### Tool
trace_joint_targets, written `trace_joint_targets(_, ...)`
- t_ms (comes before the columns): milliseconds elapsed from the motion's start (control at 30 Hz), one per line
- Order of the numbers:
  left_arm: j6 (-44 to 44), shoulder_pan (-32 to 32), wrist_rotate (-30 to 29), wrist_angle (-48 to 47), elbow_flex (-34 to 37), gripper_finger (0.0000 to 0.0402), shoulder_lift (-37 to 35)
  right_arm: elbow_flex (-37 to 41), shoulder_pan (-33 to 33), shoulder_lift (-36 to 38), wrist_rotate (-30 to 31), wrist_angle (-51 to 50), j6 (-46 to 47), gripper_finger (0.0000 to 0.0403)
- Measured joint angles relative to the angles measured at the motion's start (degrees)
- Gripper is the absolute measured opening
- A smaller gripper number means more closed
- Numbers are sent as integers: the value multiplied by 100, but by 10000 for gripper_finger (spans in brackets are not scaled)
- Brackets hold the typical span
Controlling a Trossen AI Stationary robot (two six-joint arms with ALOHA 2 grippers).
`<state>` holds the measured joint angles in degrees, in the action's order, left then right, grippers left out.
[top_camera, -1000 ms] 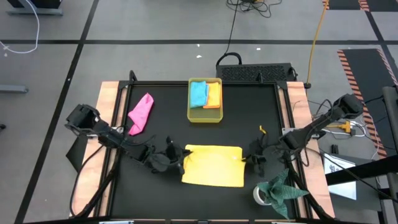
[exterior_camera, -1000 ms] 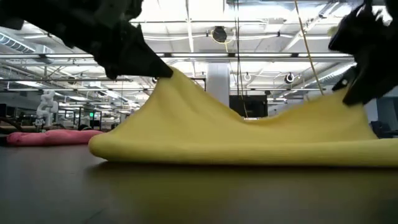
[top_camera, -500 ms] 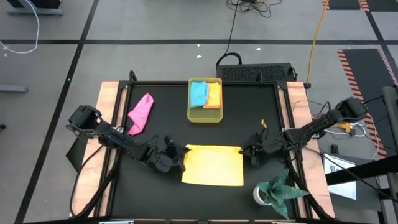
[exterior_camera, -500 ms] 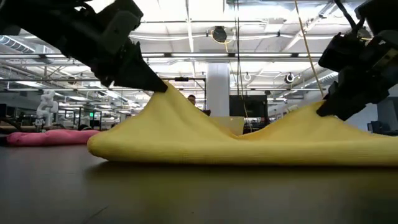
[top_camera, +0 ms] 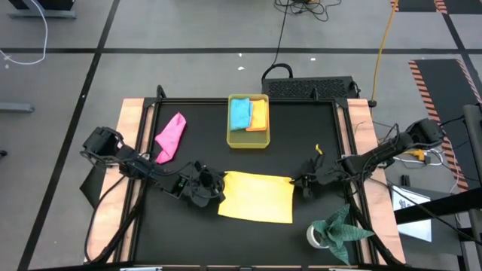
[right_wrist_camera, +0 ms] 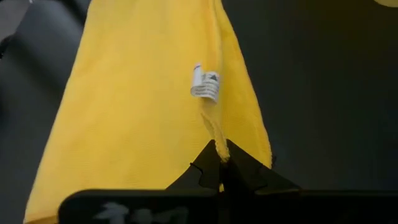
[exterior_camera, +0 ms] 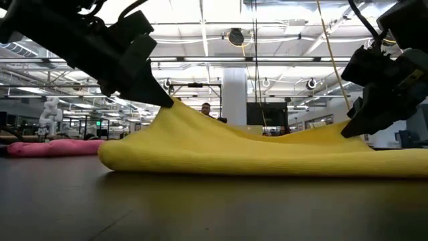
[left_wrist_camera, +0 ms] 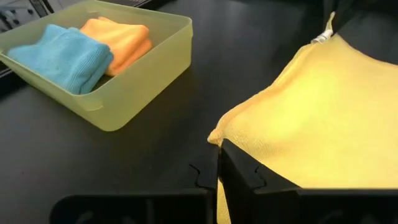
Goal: Fold microfiber towels
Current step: Fold the yellow towel
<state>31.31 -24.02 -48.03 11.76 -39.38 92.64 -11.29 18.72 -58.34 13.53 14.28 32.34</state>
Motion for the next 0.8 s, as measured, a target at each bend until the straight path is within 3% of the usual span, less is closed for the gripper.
trace_joint_targets(367, -226, 48, -33, 36, 0, 9, 115, 0, 2, -1, 204, -218, -398, 10)
trace_joint_targets(633, -202, 319, -4, 188, -4, 72, 666, 0, -2, -1, 474, -265, -359, 70)
trace_joint_targets(800, -140, 425, 20, -197, 3, 114, 542, 0, -4, 32, 933, -454, -228, 112)
